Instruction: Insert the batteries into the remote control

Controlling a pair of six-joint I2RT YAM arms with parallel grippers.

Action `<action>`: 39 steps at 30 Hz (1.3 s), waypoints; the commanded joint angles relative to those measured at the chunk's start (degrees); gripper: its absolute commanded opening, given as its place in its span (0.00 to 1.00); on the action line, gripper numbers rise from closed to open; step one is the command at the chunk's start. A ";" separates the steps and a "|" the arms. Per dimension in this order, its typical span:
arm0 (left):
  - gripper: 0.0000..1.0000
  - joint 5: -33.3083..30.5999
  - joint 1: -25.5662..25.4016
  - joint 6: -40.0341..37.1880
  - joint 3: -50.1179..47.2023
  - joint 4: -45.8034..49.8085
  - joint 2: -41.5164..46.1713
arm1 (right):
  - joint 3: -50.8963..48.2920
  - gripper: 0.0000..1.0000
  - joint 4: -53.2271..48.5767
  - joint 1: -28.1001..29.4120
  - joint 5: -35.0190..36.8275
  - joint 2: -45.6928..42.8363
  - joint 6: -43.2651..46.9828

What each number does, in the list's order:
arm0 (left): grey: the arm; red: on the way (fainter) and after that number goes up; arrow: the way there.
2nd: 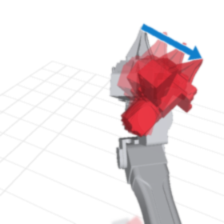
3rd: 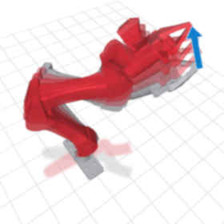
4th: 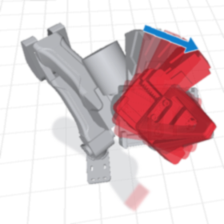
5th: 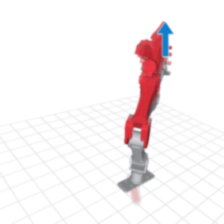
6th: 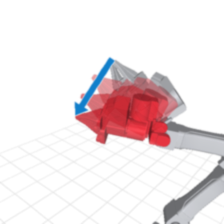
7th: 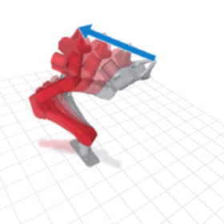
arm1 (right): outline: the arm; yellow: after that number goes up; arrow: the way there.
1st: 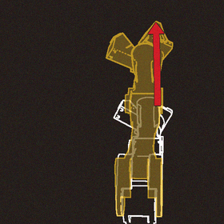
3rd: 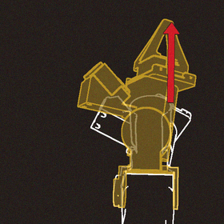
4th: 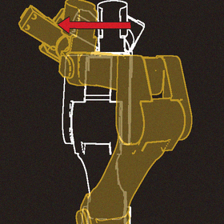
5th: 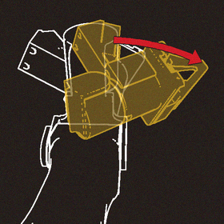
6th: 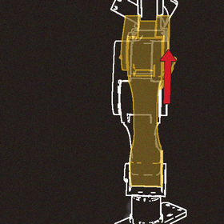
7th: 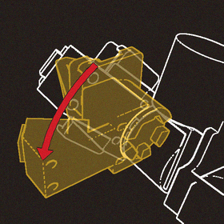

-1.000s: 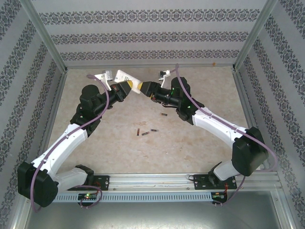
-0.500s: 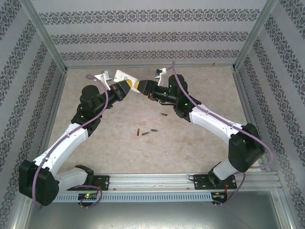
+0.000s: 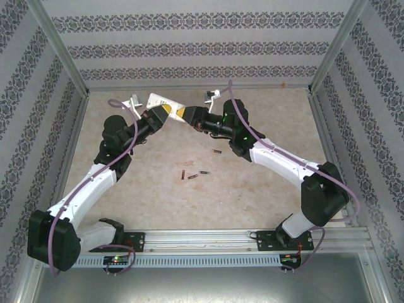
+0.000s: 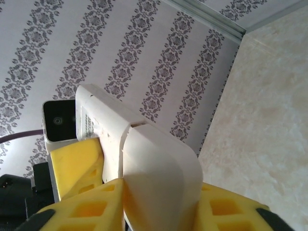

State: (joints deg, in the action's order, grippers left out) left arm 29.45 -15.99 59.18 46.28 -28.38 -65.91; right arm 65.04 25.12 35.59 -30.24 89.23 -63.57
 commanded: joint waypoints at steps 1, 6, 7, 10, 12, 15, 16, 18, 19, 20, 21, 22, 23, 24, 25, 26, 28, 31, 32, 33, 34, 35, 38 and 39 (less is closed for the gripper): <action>0.02 1.28 1.23 2.47 -0.18 -7.79 0.70 | -2.59 0.38 -0.54 -2.00 0.23 1.25 -0.11; 0.02 2.34 1.31 5.98 -1.70 -13.31 -1.66 | -1.32 0.30 -0.13 -0.96 -2.27 1.82 1.59; 0.02 2.52 1.31 6.44 -1.67 -14.23 -2.18 | -1.15 0.27 0.00 -0.89 -2.44 1.86 1.61; 0.01 2.27 1.54 5.99 -1.69 -14.24 -2.41 | -1.55 0.27 0.01 -1.39 -1.95 1.41 1.18; 0.02 1.58 1.97 4.85 -1.67 -12.68 -1.78 | -3.17 0.27 0.34 -2.37 -0.64 0.71 0.50; 0.02 0.59 3.43 4.47 -2.37 -11.65 -0.65 | -6.17 0.26 1.85 -3.99 0.78 -0.73 -0.99; 0.02 0.28 3.88 4.78 -2.73 -11.93 -0.37 | -6.91 0.26 2.28 -4.34 0.80 -1.18 -1.11; 0.02 0.33 4.90 5.29 -3.10 -12.20 -0.30 | -7.73 0.26 2.21 -4.80 0.71 -1.85 -0.78; 0.03 0.38 5.29 5.54 -3.22 -12.30 -0.36 | -8.05 0.25 2.29 -5.04 0.79 -2.23 -0.68; 0.02 0.35 5.52 5.79 -3.31 -12.60 -0.44 | -8.31 0.23 2.46 -5.10 0.88 -2.46 -0.55; 0.03 0.41 5.68 6.09 -3.47 -13.14 -0.67 | -8.35 0.20 2.62 -5.10 0.91 -2.50 -0.36; 0.03 0.56 5.62 6.44 -3.55 -13.79 -1.02 | -8.29 0.17 2.88 -5.01 0.72 -2.41 -0.11; 0.03 0.77 5.65 6.73 -3.63 -14.26 -1.59 | -8.04 0.14 3.16 -5.01 0.31 -2.16 0.23; 0.03 0.91 5.66 6.89 -3.83 -14.42 -1.88 | -7.84 0.11 3.13 -4.99 0.14 -1.89 0.50; 0.03 0.67 5.71 6.87 -4.13 -14.35 -2.13 | -7.83 0.11 2.88 -5.01 0.62 -1.56 0.55; 0.04 0.30 5.71 6.53 -4.68 -14.04 -2.36 | -7.98 0.10 2.88 -5.05 1.15 -1.19 0.76; 0.04 -1.04 5.96 5.64 -6.11 -13.08 -2.27 | -8.24 0.09 2.50 -5.19 2.17 0.01 1.95; 0.05 -3.15 6.26 2.76 -8.00 -10.07 -2.01 | -8.23 0.08 1.12 -5.23 3.42 3.33 5.00; 0.05 -3.89 6.32 1.59 -8.42 -8.60 -2.03 | -7.96 0.09 0.95 -5.24 3.62 5.29 5.81; 0.05 -4.24 6.32 0.56 -8.86 -7.64 -2.16 | -7.55 0.09 0.81 -5.27 3.54 7.07 6.40; 0.05 -4.63 6.37 -0.60 -9.46 -6.97 -2.44 | -6.58 0.10 0.61 -5.27 2.84 9.29 7.54; 0.05 -5.02 6.40 -1.29 -10.27 -6.70 -2.74 | -5.38 0.10 -0.04 -5.20 2.32 11.79 8.65; 0.05 -5.64 6.64 -1.58 -12.70 -8.28 -4.32 | -2.55 0.10 -0.60 -4.94 2.30 18.57 9.51; 0.05 -5.75 6.66 -1.53 -13.33 -8.72 -4.92 | -1.81 0.10 -0.85 -4.77 2.59 20.48 9.66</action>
State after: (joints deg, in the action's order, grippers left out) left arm 25.17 -10.24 60.38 34.54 -35.83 -69.45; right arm 60.58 25.15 30.26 -28.01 106.06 -56.99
